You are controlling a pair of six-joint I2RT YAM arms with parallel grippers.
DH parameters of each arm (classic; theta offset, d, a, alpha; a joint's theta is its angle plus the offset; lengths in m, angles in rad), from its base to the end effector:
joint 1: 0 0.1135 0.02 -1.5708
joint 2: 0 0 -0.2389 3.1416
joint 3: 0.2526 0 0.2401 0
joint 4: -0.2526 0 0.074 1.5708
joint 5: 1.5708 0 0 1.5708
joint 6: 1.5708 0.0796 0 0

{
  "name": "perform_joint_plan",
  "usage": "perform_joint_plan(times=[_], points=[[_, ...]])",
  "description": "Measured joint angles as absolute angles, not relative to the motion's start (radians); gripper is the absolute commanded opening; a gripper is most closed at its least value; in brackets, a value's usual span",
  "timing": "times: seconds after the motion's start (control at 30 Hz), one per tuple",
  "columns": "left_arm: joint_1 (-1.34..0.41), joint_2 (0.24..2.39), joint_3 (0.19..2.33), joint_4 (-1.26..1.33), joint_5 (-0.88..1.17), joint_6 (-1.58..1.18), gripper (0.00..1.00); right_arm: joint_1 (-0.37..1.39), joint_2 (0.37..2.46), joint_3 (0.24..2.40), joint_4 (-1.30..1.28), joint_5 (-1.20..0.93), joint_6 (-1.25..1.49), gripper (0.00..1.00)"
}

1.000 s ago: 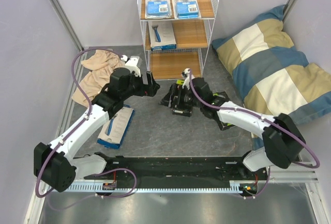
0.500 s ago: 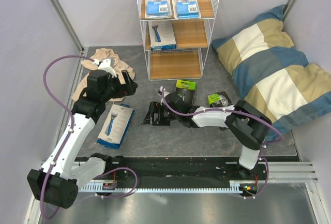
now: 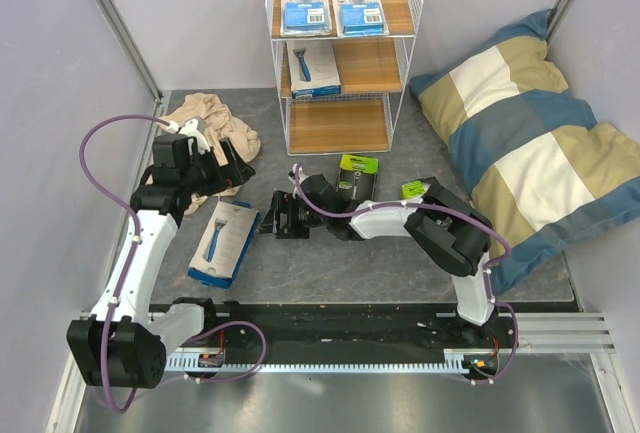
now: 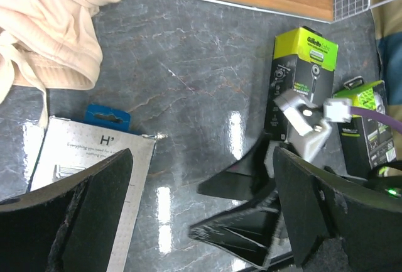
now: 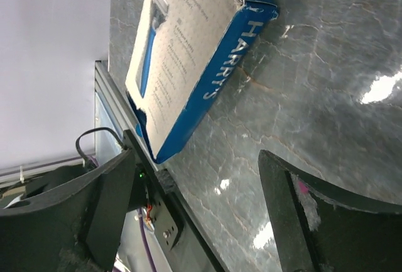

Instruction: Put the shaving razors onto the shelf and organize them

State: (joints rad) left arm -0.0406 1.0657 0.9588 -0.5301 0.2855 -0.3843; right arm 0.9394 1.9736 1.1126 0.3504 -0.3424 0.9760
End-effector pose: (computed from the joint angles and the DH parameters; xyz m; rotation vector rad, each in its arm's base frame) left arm 0.2617 -0.0331 0.2680 -0.2218 2.2218 -0.5496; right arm 0.2385 0.3715 0.1232 -0.2009 2.4243 1.4008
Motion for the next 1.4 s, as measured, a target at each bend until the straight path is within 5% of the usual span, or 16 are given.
perform_joint_plan(times=[0.3,0.6,0.77,0.8,0.9,1.4], points=[[-0.031,1.067,0.939,-0.534,0.316,-0.384,1.0,0.97,2.122,1.246,0.346,-0.353,0.994,0.75],[-0.021,1.066,0.93,-0.545,0.317,-0.384,1.0,0.978,2.236,1.398,0.278,-0.337,1.007,0.51],[-0.019,1.061,0.929,-0.548,0.316,-0.383,1.0,0.978,2.274,1.473,0.209,-0.31,0.999,0.36],[-0.018,1.06,0.928,-0.548,0.316,-0.383,1.0,0.978,2.28,1.489,0.194,-0.304,0.996,0.25],[-0.017,1.057,0.926,-0.553,0.316,-0.383,1.0,0.978,2.288,1.514,0.176,-0.29,0.989,0.14],[-0.017,1.048,0.899,-0.554,0.316,-0.382,1.0,0.934,2.185,1.414,0.144,-0.241,0.833,0.11]])
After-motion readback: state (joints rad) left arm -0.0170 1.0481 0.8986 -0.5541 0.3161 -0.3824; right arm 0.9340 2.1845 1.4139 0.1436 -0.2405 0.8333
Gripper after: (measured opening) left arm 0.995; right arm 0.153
